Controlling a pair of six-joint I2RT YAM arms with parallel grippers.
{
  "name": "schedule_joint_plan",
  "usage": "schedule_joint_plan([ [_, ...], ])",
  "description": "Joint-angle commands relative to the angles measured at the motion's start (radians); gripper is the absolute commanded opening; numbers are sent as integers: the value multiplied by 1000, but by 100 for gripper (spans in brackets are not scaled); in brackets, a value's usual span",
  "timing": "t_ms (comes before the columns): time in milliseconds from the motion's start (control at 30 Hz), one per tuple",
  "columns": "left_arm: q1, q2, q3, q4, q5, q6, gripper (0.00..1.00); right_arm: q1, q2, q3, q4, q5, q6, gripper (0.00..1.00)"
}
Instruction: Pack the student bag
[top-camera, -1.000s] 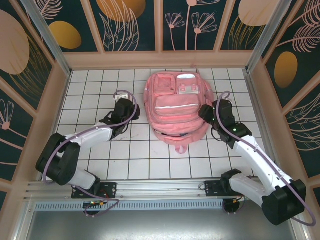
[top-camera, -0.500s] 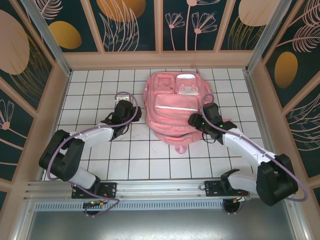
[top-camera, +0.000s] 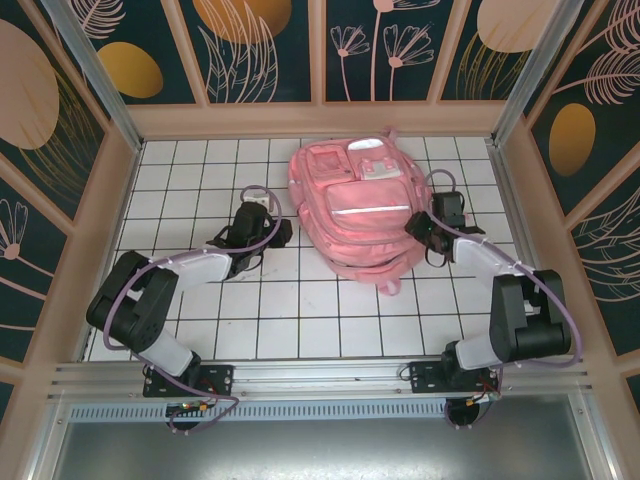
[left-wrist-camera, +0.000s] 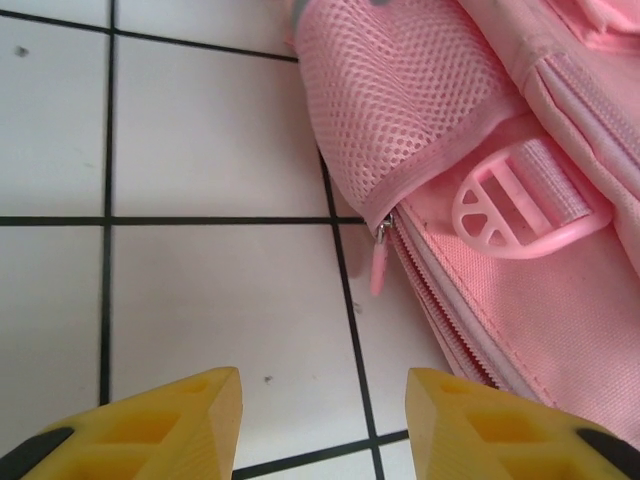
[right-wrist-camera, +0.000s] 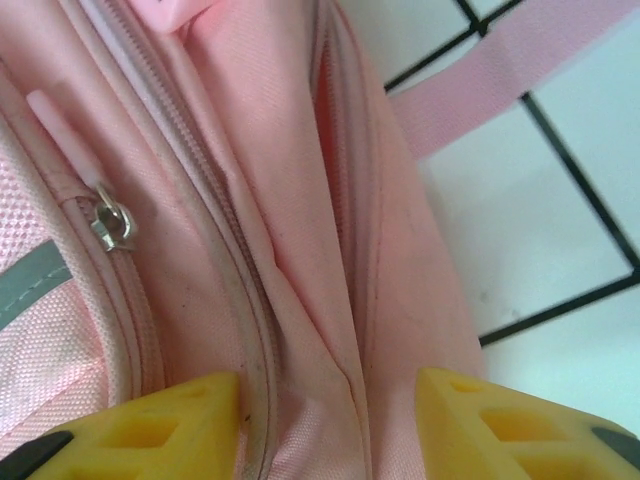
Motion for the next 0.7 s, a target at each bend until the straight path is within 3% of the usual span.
schedule_joint_plan([
  [0,5,42,7,57,92,54,46,-30,32,63,25,68,-50,49],
  [167,5,101,-22,175,74,83,46,-52,37,104,23,46,-50,50],
  [433,-35,213,-134,506,69,-13,43,-47,20,102,33,5,-42,51],
  [667,-84,296,-105,578,13,-22,40,-47,16,92,39,-14,-40,51],
])
